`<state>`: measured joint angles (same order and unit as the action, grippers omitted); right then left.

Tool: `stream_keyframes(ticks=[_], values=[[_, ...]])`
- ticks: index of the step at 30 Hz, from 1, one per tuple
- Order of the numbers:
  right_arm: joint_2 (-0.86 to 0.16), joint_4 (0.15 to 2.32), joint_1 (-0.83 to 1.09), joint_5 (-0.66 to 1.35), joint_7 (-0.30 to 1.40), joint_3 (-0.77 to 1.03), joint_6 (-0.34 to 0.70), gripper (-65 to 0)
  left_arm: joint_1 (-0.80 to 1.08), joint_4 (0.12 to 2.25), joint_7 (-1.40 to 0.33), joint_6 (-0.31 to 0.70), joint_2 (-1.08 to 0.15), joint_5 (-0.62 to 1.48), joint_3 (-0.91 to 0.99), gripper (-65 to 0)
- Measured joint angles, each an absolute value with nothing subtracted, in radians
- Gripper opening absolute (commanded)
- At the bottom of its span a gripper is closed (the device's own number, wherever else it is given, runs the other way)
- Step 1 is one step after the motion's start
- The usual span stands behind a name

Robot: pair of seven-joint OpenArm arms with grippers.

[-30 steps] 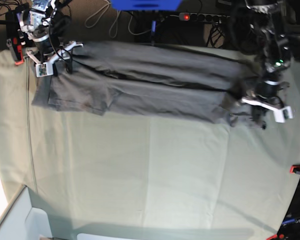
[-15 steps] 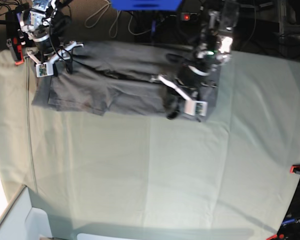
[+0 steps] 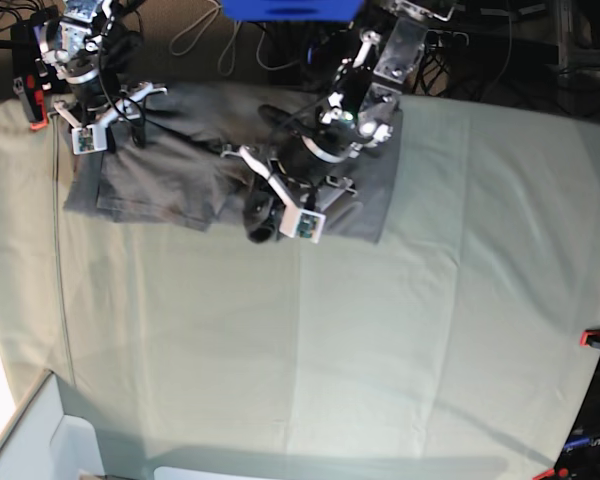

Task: Layout the t-shirt on the table in an organized manner, then fold the t-shirt properly
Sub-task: 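Carry the t-shirt end with the left gripper toward the right gripper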

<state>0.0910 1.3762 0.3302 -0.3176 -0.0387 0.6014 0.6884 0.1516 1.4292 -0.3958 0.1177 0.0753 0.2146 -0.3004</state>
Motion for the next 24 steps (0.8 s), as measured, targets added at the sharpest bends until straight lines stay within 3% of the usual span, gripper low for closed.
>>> stream_keyframes(ticks=[5, 7, 13, 16, 24], values=[[0.091, 1.376, 0.330, -0.318, -0.039, 0.601, 0.688, -35.9, 0.134, 1.385, -0.408, 0.116, 0.075, 0.218, -0.301, -64.2], [0.091, 1.376, 0.330, -0.318, -0.039, 0.601, 0.688, -35.9, 0.134, 1.385, -0.408, 0.115, 0.072, 0.217, -0.317, -60.4], [0.091, 1.377, 0.330, -0.318, -0.039, 0.601, 0.689, -35.9, 0.136, 1.388, -0.407, 0.116, 0.065, 0.218, -0.414, -36.8], [0.091, 1.378, 0.330, -0.318, -0.038, 0.601, 0.689, -35.9, 0.136, 1.405, -0.408, 0.116, 0.064, 0.218, -0.463, -28.6], [0.089, 1.378, 0.330, -0.318, -0.038, 0.601, 0.690, -35.9, 0.152, 1.634, -0.407, 0.111, -0.017, 0.220, -0.458, -27.7]])
